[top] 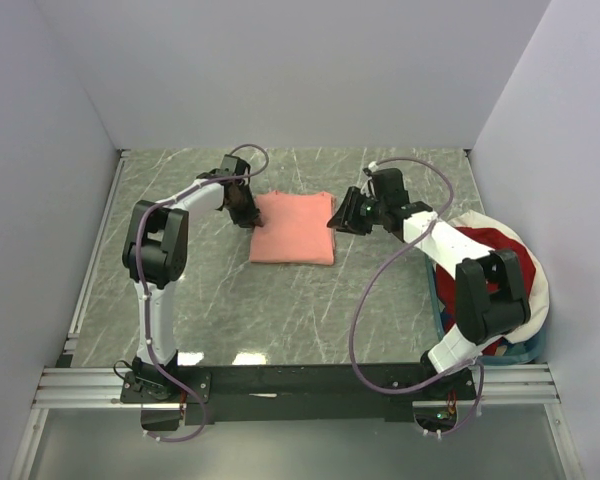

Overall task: Fold and stack the t-shirts
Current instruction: Neatly place the folded tshirt to the corner

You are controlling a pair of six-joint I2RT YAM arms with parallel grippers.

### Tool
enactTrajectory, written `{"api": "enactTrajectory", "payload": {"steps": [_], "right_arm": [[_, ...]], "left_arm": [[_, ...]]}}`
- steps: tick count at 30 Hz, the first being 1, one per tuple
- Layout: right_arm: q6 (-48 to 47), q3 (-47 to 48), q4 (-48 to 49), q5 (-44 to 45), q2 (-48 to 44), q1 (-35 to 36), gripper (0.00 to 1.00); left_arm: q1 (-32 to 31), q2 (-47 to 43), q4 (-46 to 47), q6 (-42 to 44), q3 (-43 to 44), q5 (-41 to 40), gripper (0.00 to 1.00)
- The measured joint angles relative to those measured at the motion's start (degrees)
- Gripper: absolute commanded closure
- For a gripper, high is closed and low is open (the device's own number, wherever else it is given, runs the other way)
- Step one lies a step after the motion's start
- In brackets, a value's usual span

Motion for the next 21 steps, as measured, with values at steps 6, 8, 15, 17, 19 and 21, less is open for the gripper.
{"api": "enactTrajectory", "payload": {"steps": [6, 8, 15, 17, 19, 21], "right_arm": [[-0.3, -3.0, 0.4, 1.1, -3.4, 1.6, 0.59], [-0.4, -4.4, 0.4, 1.4, -4.8, 2.0, 0.59], [-0.9, -10.4, -1.3, 3.1, -14.8, 4.6, 0.6], [-1.0, -12.0, -1.9, 3.7, -18.8, 5.0, 0.6], [-1.3, -13.0, -2.6, 3.9, -22.0, 5.2, 0.6], [-1.8, -13.4, -3.9, 4.5, -24.9, 5.3, 0.6]], "left_arm": [[-0.6, 0.1, -0.5, -0.6, 0.3, -2.6, 0.99], [-0.9, 0.7, -2.2, -0.9, 1.8, -4.3, 0.99], [-0.7, 8.6, -12.0, -0.2, 17.2, -19.1, 1.0], [0.0, 11.2, -14.4, 0.6, 22.1, -24.0, 1.0], [1.1, 13.3, -15.6, 1.6, 25.6, -27.8, 1.0], [2.5, 15.1, -16.3, 3.4, 28.2, -31.2, 1.0]]}}
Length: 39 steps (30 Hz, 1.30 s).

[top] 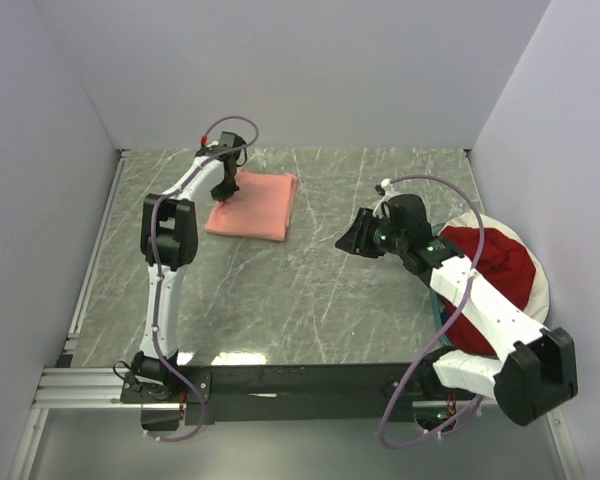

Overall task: Fold and stack the t-shirts
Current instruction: Neatly place the folded tshirt to the corner

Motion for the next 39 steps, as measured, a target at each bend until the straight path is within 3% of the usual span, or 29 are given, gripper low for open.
{"api": "enactTrajectory", "payload": {"steps": [12, 22, 30, 39], "right_arm": [[-1.4, -0.4, -4.8, 1.8, -7.5, 0.0, 0.6], [-1.7, -2.7, -7.3, 2.3, -12.0, 0.2, 0.6], [-2.0, -6.1, -7.8, 2.4, -13.9, 0.3, 0.6], [-2.9, -6.3, -7.0, 2.6, -10.1, 0.4, 0.6]], "left_arm": [[11.3, 3.7, 5.2, 13.6, 3.0, -11.1, 1.0], [19.3, 5.3, 15.0, 22.8, 5.2, -12.2, 1.0], [21.2, 8.5, 23.4, 28.9, 7.5, -14.8, 1.0], [21.9, 10.4, 27.2, 31.3, 8.0, -14.9, 1.0]]}}
